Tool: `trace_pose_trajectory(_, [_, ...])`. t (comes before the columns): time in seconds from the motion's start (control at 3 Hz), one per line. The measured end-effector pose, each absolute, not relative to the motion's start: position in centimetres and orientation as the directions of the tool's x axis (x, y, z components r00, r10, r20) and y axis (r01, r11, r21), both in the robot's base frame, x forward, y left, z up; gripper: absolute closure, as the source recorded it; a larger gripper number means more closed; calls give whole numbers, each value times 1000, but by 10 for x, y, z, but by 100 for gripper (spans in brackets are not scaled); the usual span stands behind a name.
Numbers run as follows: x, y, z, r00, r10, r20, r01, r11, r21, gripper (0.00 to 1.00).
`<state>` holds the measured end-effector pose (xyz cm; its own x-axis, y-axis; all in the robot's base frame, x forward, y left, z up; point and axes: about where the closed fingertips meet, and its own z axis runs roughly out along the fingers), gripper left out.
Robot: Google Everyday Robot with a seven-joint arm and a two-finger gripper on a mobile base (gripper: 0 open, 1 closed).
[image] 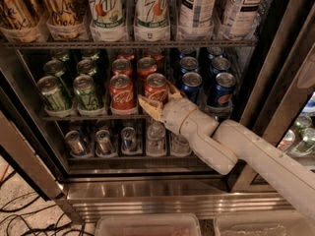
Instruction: Pick coke can from middle shelf of fridge
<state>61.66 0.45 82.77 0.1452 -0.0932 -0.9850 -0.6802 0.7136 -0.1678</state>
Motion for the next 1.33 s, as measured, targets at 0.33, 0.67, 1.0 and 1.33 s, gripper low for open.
trace_pose_trajectory(0.33, [617,4,828,145,-93,-985,-680,714,-168,91])
trace_pose_trajectory(0.67, [617,4,828,145,-93,-985,-680,714,-168,100])
trace_pose_trajectory(1.0, [609,6,840,159,-85,-984,-684,709,-172,100])
trace_pose_trajectory(1.33, [597,9,861,193,-90,-977,-687,698,-200,100])
